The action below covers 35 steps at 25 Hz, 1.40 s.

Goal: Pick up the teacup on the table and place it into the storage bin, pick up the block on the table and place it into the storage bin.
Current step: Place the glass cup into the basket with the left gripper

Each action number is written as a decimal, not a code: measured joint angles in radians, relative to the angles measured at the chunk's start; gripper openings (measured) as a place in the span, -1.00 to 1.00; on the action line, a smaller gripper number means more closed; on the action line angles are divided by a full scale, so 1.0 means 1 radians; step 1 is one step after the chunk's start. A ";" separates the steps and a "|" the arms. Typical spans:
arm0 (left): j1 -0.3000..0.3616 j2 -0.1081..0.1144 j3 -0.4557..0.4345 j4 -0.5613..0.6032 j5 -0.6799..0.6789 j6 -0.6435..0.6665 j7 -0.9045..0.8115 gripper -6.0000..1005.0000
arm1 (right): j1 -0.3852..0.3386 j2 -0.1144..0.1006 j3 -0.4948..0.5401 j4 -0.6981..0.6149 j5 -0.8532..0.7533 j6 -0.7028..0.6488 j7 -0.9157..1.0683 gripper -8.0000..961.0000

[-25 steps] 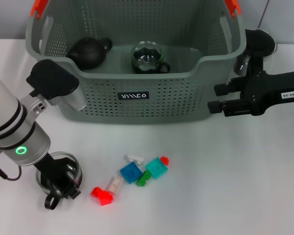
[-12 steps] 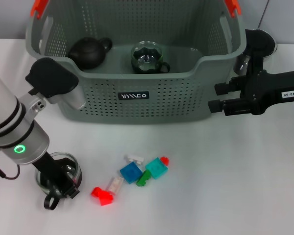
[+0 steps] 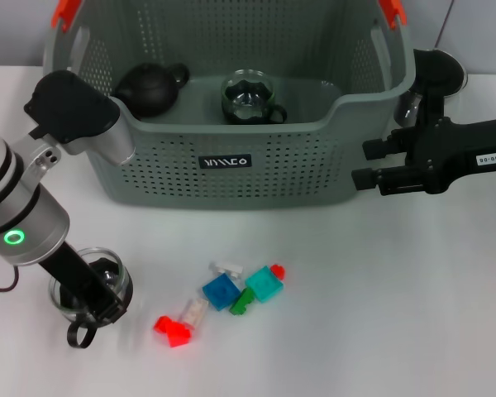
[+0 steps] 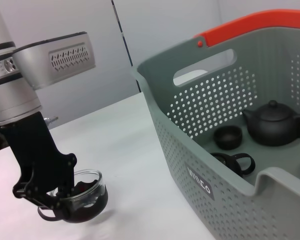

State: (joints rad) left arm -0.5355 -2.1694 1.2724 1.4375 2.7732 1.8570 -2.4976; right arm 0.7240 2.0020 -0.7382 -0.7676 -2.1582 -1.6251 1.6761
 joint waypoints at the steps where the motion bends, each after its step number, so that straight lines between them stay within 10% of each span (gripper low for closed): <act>1: 0.000 0.000 -0.001 0.000 0.000 -0.002 0.000 -0.89 | 0.000 0.000 0.000 0.000 0.000 -0.001 -0.001 0.35; 22: -0.102 0.006 -0.220 0.255 -0.303 0.208 -0.051 -0.89 | -0.012 -0.010 0.014 -0.006 0.000 -0.022 -0.002 0.35; 35: -0.304 0.057 -0.375 0.088 -0.453 0.113 -0.007 -0.89 | -0.015 -0.039 0.014 0.000 -0.002 -0.049 -0.001 0.35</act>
State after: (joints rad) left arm -0.8395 -2.1120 0.8976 1.5254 2.3203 1.9701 -2.5044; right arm 0.7086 1.9635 -0.7241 -0.7678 -2.1607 -1.6743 1.6750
